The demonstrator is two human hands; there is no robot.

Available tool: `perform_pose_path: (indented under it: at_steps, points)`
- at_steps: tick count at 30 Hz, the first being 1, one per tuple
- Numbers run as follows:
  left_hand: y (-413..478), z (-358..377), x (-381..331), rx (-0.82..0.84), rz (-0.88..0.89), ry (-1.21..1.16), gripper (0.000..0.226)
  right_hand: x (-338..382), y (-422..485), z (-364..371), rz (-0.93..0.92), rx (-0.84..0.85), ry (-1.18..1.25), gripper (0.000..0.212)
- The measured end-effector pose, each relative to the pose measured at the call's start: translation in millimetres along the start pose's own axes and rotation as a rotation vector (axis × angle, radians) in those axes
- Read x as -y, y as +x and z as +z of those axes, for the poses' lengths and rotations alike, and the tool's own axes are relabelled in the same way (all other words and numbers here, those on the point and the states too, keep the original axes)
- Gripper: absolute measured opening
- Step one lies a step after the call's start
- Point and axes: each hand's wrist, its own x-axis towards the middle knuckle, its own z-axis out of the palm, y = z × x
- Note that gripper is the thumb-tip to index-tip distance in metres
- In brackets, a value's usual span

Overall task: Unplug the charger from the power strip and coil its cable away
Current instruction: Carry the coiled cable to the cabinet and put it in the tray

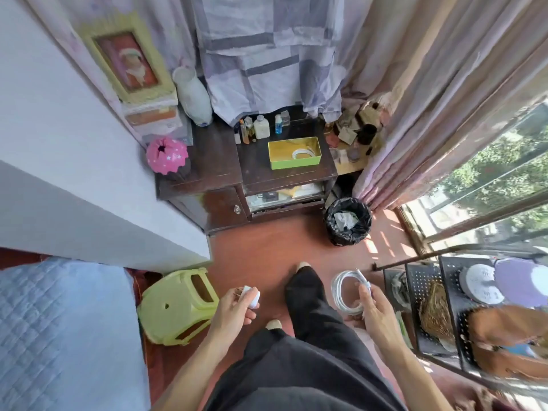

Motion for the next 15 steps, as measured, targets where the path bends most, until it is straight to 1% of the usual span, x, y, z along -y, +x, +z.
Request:
perform_pose_path:
  at_steps: [2,5,9,12,15]
  points:
    - [20.0,10.4,-20.4,0.007,0.001,0.0,0.034,15.0,27.3,0.1,0.025,0.0,0.007,0.024]
    - [49.2,26.8,-56.7,0.004,0.005,0.013,0.041,41.4,71.7,-4.4,0.049,0.019,-0.028,0.027]
    - [88.6,41.6,-107.3,-0.027,0.016,-0.007,0.05,89.8,119.4,-0.5,0.045,0.078,-0.012,0.026]
    - [115.5,47.6,-141.4,-0.051,0.022,-0.023,0.049,135.0,142.8,6.6,0.02,0.1,-0.001,0.024]
    - [138.1,49.2,-166.3,-0.066,0.03,-0.034,0.047,171.9,166.5,17.7,-0.03,0.099,-0.059,0.039]
